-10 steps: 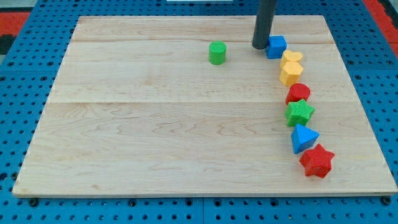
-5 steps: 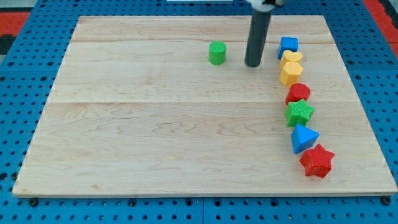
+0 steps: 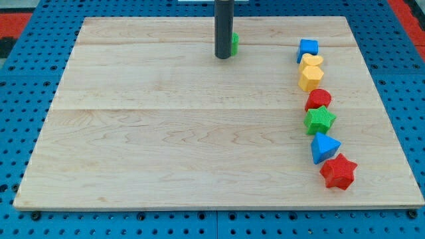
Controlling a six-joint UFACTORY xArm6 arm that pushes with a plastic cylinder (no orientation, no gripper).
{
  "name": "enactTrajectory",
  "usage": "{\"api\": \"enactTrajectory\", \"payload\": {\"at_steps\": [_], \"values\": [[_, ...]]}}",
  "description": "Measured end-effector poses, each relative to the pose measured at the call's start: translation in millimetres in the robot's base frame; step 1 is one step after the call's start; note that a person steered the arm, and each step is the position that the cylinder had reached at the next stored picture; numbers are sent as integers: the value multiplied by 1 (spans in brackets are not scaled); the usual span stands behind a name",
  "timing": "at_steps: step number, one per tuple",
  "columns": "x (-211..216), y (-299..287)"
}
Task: Push green circle towards blue cube
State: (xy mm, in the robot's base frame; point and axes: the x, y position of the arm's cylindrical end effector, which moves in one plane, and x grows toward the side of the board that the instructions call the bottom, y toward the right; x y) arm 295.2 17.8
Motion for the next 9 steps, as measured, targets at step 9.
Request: {"api": "enactTrajectory", "payload": {"at_steps": [9], "values": [[-40, 105]]}}
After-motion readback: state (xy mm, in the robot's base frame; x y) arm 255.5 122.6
